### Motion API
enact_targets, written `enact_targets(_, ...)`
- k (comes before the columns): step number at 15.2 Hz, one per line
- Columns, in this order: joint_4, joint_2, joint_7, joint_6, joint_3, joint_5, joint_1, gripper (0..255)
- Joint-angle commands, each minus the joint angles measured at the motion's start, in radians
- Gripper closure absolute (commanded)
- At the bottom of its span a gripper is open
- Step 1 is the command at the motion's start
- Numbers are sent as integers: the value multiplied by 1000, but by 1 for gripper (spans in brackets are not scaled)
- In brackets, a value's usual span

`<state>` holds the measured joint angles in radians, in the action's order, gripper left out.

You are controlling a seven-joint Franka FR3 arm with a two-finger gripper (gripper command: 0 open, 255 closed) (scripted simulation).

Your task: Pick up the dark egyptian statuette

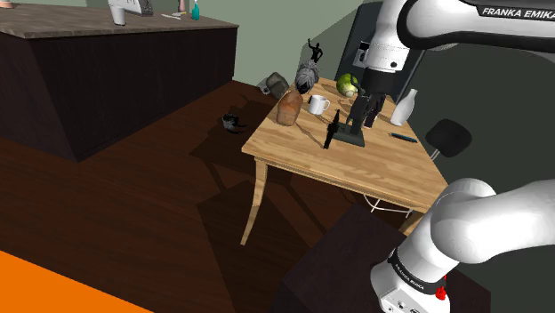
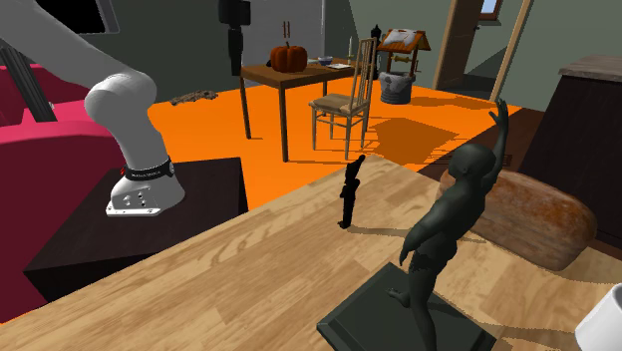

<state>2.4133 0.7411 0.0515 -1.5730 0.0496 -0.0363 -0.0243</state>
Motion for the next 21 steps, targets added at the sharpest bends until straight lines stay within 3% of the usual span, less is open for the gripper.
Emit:
enact_targets(1,0,0,0,0,0,0,0,0)
enact_targets(12,2,-167,393,-251,268,-135,-28,0)
enact_targets(17,-63,-311,580,-364,391,-132,-14,0)
enact_targets(21,-144,-453,747,-443,485,-81,9,0)
